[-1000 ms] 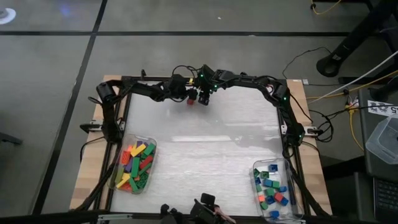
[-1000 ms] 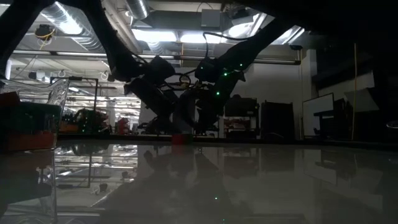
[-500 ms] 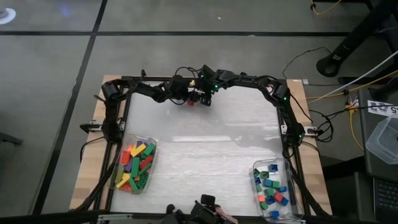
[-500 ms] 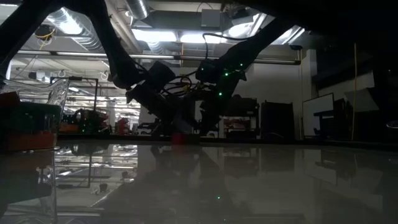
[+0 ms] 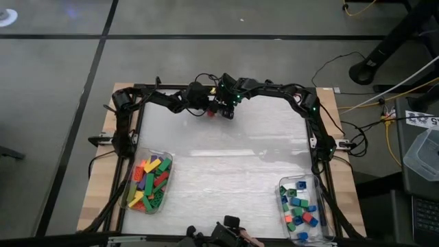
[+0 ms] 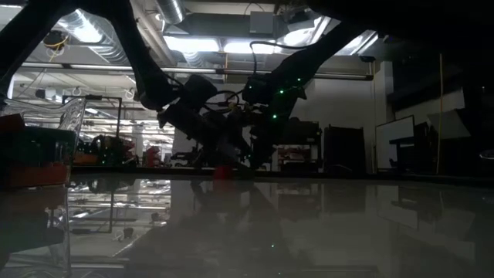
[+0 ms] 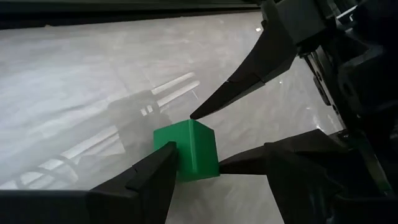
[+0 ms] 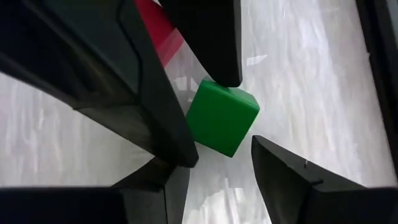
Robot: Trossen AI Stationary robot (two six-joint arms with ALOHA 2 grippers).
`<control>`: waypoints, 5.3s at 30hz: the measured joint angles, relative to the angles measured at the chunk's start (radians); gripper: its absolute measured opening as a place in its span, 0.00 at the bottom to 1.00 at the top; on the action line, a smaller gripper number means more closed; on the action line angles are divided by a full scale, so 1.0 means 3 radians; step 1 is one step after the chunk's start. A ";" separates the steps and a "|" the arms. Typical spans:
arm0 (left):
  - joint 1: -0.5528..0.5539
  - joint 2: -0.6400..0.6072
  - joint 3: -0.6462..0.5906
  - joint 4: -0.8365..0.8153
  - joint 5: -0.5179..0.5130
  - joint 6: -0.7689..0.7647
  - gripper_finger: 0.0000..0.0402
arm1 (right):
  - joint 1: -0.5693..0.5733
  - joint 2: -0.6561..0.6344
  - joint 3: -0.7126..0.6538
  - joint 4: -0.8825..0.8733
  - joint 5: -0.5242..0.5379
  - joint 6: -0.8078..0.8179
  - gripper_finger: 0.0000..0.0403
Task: Sort blocks by size
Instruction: Put the small green wooden block into the right transparent bin
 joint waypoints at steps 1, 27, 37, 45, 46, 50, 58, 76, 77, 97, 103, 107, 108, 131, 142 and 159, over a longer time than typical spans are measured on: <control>-0.0001 0.0000 0.0000 -0.0004 0.0003 -0.0016 0.56 | 0.0000 0.0000 0.0000 -0.0007 0.0002 0.0032 0.42; -0.0012 -0.0001 0.0001 -0.0063 0.0134 -0.0083 0.56 | -0.0003 0.0000 0.0006 -0.0457 0.0113 0.0610 0.42; -0.0008 -0.0003 0.0001 -0.0061 0.0111 -0.0082 0.56 | -0.0003 0.0001 0.0006 -0.0434 0.0109 0.0611 0.42; -0.0008 -0.0003 0.0001 -0.0060 0.0102 -0.0081 0.56 | -0.0003 0.0001 0.0006 -0.0454 0.0109 0.0781 0.47; -0.0008 -0.0003 0.0001 -0.0059 0.0105 -0.0081 0.56 | -0.0003 0.0001 0.0006 -0.0457 0.0109 0.0782 0.49; -0.0008 -0.0003 0.0001 -0.0056 0.0142 -0.0082 0.56 | -0.0003 0.0003 0.0006 -0.0459 0.0111 0.0912 0.57; -0.0007 -0.0004 0.0001 -0.0054 0.0150 -0.0081 0.56 | -0.0003 0.0004 0.0006 -0.0306 0.0110 0.0908 0.64; -0.0018 -0.0006 0.0001 -0.0056 0.0132 -0.0081 0.56 | -0.0001 0.0005 0.0000 -0.0076 -0.0215 0.0805 0.64; -0.0022 -0.0008 0.0001 -0.0056 0.0125 -0.0080 0.56 | -0.0001 0.0005 -0.0001 -0.0073 -0.0219 0.0779 0.64; -0.0015 -0.0004 0.0000 -0.0062 0.0237 -0.0079 0.56 | -0.0001 0.0159 0.0010 0.0045 -0.0256 0.0560 0.55; -0.0006 -0.0003 0.0000 -0.0048 0.0235 -0.0038 0.56 | 0.0001 0.0160 0.0010 0.0030 -0.0244 0.0573 0.35; 0.0025 -0.0070 0.0000 -0.0152 0.0290 0.0023 0.56 | 0.0000 0.0145 0.0011 -0.0015 -0.0218 0.0551 0.33; 0.0040 -0.0104 0.0000 -0.0212 0.0312 0.0055 0.56 | 0.0000 0.0132 0.0010 -0.0045 -0.0213 0.0545 0.33; 0.0033 -0.1067 0.0001 -0.1924 0.0571 0.1632 0.56 | 0.0303 -0.0147 0.1532 -0.3229 -0.0803 0.1022 0.35; -0.0008 -0.1091 0.0000 -0.2211 0.0537 0.1793 0.56 | 0.1151 -0.0874 0.1236 -0.3245 -0.0427 0.1443 0.34; -0.0008 -0.1090 0.0000 -0.2202 0.0453 0.2015 0.56 | 0.3605 -0.2471 -0.0897 -0.3196 -0.0080 0.5216 0.35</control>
